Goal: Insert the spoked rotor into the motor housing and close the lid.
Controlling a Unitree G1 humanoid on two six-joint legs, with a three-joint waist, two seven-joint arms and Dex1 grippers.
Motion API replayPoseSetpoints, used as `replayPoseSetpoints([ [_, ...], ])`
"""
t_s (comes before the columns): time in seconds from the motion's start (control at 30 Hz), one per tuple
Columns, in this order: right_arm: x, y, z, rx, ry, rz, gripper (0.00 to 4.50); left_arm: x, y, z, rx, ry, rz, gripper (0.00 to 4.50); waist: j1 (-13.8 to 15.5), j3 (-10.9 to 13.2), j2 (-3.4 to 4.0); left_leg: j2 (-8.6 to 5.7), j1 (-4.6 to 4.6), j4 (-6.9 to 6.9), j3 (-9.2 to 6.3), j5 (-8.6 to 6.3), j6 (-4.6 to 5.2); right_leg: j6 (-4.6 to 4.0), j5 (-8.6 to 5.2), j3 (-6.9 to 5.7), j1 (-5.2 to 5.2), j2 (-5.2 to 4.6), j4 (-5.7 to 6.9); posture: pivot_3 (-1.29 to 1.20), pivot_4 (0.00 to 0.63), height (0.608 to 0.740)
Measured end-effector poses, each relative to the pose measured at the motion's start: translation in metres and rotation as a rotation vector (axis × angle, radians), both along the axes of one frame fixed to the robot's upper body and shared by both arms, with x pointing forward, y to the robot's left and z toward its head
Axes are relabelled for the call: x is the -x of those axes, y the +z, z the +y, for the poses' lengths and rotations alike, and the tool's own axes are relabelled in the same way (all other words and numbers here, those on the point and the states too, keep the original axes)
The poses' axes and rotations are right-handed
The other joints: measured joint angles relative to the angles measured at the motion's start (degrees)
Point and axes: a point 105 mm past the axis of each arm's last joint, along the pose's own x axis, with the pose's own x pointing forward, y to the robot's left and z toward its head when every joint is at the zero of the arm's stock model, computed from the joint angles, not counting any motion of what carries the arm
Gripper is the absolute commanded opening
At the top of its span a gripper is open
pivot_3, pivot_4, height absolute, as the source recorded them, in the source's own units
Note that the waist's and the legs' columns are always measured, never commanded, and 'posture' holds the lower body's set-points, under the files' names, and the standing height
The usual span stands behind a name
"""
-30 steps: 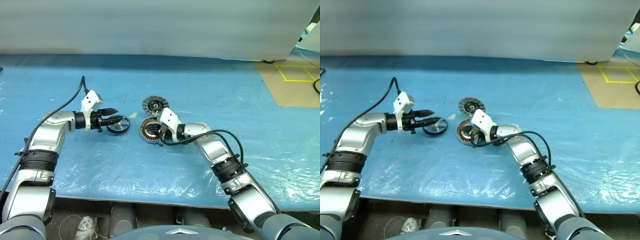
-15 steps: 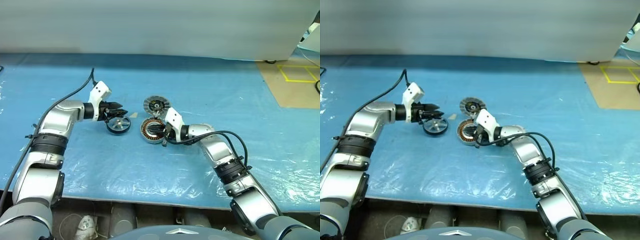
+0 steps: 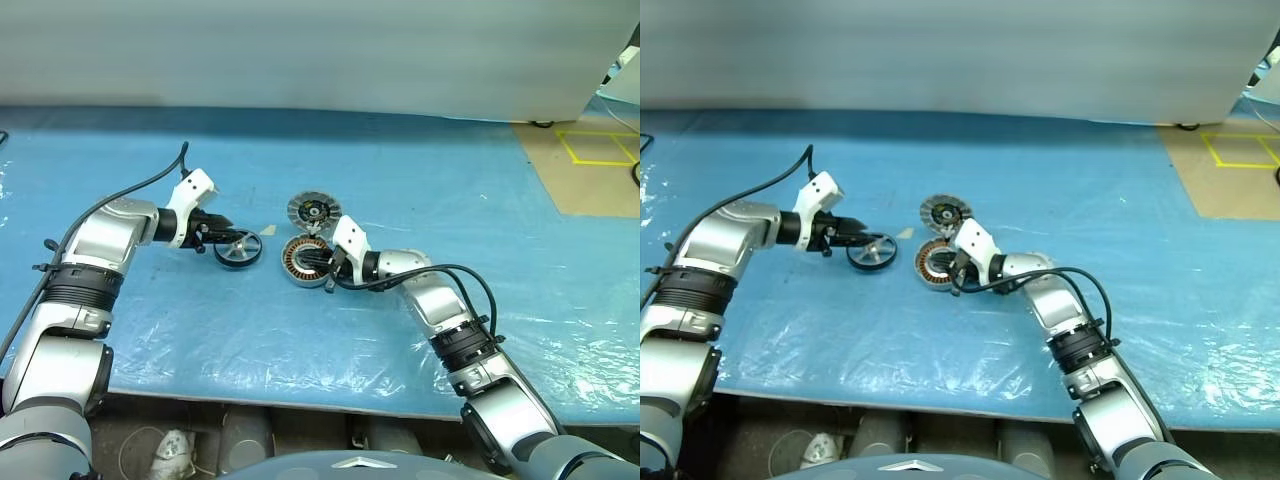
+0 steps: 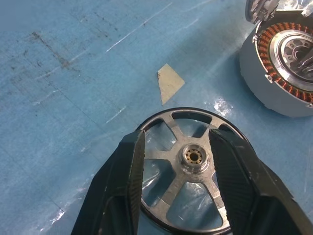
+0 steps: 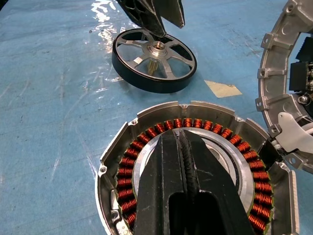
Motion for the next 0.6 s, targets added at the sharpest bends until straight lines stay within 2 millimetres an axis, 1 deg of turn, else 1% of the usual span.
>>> replayPoseSetpoints([
  [0.2, 0.0, 0.0, 0.001, -0.003, 0.002, -0.003, 0.0, 0.007, -0.007, -0.003, -0.003, -0.008, 0.037, 2.19, -0.04, 0.0, 0.0, 0.0, -0.01, -0.02, 0.0, 0.0, 0.0, 0.0, 0.0, -0.02, 0.0, 0.0, -0.01, 0.0, 0.15, 0.74],
  [0.6, 0.0, 0.0, 0.001, -0.005, 0.002, 0.0, 0.0, 0.008, -0.013, -0.004, -0.021, -0.003, 0.043, 2.19, -0.02, 0.0, 0.0, 0.0, 0.0, -0.03, 0.0, 0.0, 0.0, 0.0, 0.0, -0.02, 0.0, 0.0, -0.03, 0.0, 0.15, 0.74],
])
